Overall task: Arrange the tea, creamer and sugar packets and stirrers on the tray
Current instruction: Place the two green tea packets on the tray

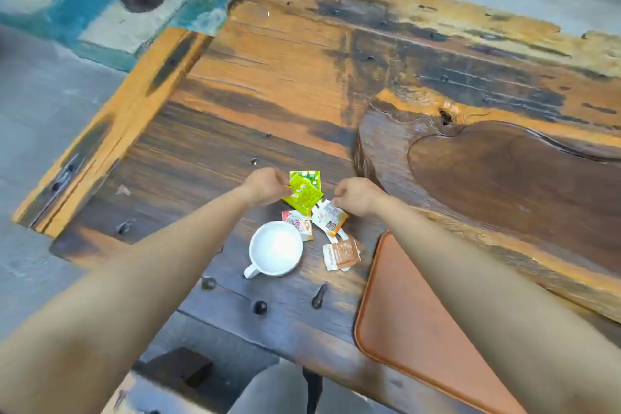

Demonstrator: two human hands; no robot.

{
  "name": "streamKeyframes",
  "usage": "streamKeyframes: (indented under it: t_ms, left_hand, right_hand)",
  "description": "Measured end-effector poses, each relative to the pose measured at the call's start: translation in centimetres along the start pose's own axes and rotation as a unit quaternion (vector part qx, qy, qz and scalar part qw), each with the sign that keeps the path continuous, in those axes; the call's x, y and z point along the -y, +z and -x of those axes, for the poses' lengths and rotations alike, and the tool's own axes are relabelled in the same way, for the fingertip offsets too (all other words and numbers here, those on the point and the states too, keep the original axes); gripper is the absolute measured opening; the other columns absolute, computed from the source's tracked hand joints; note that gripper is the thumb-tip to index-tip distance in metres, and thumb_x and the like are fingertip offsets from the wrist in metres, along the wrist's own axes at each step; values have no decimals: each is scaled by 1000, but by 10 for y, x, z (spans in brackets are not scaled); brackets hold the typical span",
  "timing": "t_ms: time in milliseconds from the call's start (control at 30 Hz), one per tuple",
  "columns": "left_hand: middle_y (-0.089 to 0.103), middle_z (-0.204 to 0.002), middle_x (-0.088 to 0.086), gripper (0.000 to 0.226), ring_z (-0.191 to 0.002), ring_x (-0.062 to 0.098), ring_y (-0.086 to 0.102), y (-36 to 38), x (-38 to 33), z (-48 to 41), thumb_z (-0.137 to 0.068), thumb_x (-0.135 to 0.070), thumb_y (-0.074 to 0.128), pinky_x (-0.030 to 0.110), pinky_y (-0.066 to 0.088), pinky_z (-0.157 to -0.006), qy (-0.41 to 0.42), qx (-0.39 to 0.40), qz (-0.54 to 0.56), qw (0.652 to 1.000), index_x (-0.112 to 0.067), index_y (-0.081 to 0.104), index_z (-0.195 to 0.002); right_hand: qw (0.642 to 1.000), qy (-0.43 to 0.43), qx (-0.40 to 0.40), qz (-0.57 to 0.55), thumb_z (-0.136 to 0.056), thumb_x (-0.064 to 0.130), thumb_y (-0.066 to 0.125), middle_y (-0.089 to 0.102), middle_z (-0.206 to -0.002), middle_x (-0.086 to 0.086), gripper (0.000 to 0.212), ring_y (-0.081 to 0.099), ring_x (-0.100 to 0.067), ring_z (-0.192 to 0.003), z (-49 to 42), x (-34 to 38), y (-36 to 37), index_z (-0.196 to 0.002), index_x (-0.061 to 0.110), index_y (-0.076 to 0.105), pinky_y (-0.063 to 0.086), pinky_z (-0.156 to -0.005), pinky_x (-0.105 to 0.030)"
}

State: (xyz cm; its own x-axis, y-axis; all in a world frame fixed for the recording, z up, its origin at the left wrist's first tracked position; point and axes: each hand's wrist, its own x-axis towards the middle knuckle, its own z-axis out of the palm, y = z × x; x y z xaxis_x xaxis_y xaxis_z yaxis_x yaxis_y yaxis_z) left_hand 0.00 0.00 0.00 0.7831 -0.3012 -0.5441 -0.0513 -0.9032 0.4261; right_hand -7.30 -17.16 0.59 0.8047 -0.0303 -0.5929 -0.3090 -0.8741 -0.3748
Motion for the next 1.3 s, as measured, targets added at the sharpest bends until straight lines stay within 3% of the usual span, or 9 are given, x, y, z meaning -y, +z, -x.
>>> streamKeyframes:
  t_ms: [233, 367, 600, 800, 900, 967, 1067, 1167, 1300]
  left_hand:
    - [60, -124, 17, 55, -117, 30, 54, 31, 10, -45, -75, -34, 70, 33, 42, -93, -37, -19, -18, 999, -7, 54, -120]
    - [56, -125, 17, 63, -118, 32, 50, 42, 17, -61, -69, -38, 75, 38, 41, -99, -45, -49, -31, 997, -9, 52, -119]
    - [62, -109, 11, 50, -105, 27, 56, 45, 24, -73, -66, -30, 80, 29, 37, -76, -53, -45, 14, 998, -10, 52, -103]
    - [50, -70, -5, 43, -75, 18, 51, 44, 31, -72, -59, -20, 84, 29, 41, -70, -54, -67, 108, 990, -22, 42, -68]
    - [48, -64, -5, 43, -61, 13, 47, 43, 32, -67, -60, -10, 83, 28, 42, -60, -54, -70, 182, 979, -20, 42, -68]
    - [49, -65, -3, 39, -58, 10, 47, 40, 32, -64, -63, -4, 80, 19, 44, -52, -42, -62, 226, 971, -18, 45, -72]
    - [59, -75, 1, 28, -64, 11, 55, 33, 33, -58, -72, 4, 71, 11, 49, -54, -16, -22, 308, 951, -11, 54, -89]
    - [66, -74, 0, 19, -57, 7, 65, 24, 32, -52, -81, 6, 59, 15, 55, -54, -12, 8, 395, 919, -12, 57, -87]
    - [72, -64, -6, 14, -56, 0, 67, 10, 28, -46, -90, -6, 51, 17, 56, -53, -4, 11, 455, 890, -16, 60, -87]
  right_hand:
    - [993, 12, -92, -79, -90, 16, 54, 47, -132, -19, 46, 44, -36, -125, -51, -3, 26, -135, 9, 43, 38, -105, -40]
    - [988, -5, -127, -87, -90, 13, 55, 41, -132, -13, 52, 35, -31, -126, -75, -4, 39, -139, 16, 38, 35, -105, -41]
    - [973, -28, -182, -138, -84, 13, 63, 43, -121, -6, 34, 38, -25, -119, -96, -11, 50, -116, 23, 55, 34, -99, -39]
    - [966, -14, -201, -163, -79, 10, 66, 46, -118, -4, 29, 38, -25, -118, -103, -10, 52, -103, 22, 56, 32, -94, -35]
    - [965, -14, -209, -160, -78, 3, 61, 52, -114, -4, 27, 42, -26, -114, -102, -8, 53, -96, 21, 53, 31, -86, -34]
    - [960, -19, -217, -178, -78, 3, 59, 60, -107, -3, 25, 46, -26, -110, -100, -8, 55, -91, 22, 51, 31, -83, -34]
    - [943, -15, -230, -238, -79, 2, 57, 62, -92, 0, 24, 52, -26, -101, -97, -9, 57, -96, 18, 57, 38, -89, -37]
    - [900, -19, -230, -370, -79, -4, 57, 51, -72, 8, 23, 53, -20, -83, -93, -9, 53, -97, 9, 62, 47, -85, -39]
    - [844, -26, -246, -475, -82, -3, 59, 51, -72, 8, 16, 56, -23, -85, -71, -15, 35, -97, 3, 64, 51, -87, -49]
